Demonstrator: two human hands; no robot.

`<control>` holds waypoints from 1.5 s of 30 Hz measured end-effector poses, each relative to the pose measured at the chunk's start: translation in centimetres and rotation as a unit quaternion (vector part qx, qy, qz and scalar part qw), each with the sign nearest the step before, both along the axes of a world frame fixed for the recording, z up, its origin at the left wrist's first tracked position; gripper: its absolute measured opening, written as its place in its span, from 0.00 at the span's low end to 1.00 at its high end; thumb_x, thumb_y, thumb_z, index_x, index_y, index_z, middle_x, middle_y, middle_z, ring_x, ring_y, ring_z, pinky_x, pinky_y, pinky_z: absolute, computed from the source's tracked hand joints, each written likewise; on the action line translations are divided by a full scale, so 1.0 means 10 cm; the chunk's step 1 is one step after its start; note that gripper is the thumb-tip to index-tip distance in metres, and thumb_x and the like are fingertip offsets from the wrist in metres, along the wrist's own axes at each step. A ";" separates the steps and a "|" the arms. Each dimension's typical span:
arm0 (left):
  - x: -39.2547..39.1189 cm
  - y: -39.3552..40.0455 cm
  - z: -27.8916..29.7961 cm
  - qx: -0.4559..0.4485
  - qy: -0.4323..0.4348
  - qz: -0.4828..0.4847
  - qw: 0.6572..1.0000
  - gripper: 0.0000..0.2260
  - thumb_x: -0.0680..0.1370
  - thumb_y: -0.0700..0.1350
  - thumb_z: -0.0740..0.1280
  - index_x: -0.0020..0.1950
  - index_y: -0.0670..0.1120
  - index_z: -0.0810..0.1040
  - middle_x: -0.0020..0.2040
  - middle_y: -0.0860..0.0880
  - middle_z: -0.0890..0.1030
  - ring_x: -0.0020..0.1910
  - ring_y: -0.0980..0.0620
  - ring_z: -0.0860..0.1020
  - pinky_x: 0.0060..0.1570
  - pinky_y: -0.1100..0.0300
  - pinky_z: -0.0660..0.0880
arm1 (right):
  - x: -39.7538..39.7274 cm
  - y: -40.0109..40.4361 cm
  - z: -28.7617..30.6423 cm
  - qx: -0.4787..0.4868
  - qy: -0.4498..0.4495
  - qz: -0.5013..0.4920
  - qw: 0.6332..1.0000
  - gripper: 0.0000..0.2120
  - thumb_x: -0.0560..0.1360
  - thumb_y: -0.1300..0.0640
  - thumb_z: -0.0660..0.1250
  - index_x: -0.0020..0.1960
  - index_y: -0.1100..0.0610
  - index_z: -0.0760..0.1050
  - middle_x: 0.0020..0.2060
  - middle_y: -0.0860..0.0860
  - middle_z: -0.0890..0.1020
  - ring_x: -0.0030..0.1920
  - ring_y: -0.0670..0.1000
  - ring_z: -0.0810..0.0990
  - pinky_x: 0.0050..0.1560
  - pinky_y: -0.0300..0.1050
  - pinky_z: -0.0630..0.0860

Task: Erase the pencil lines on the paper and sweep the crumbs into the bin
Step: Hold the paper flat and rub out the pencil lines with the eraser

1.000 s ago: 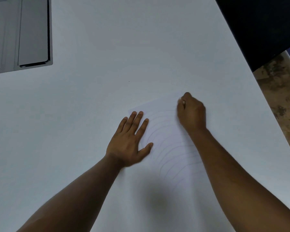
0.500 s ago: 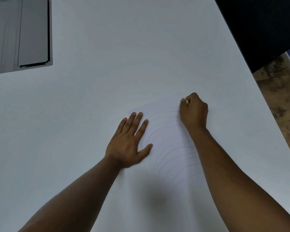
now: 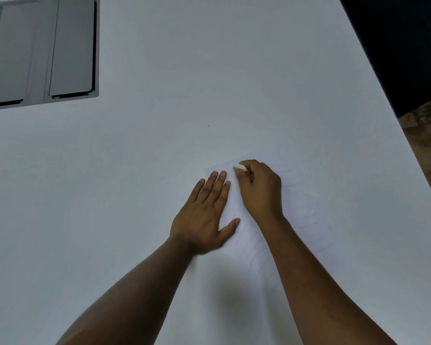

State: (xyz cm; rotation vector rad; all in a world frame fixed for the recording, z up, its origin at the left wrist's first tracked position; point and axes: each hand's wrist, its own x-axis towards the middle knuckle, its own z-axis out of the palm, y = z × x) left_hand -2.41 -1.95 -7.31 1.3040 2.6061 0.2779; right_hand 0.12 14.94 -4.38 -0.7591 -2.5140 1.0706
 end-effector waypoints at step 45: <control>0.01 0.00 -0.02 0.027 0.008 0.009 1.000 0.38 0.83 0.66 0.52 0.84 0.41 0.51 0.85 0.45 0.48 0.84 0.48 0.44 0.82 0.48 0.47 | 0.04 0.49 -0.13 0.110 -0.013 -0.085 0.990 0.07 0.75 0.60 0.69 0.38 0.59 0.76 0.36 0.53 0.77 0.35 0.47 0.70 0.37 0.32 0.59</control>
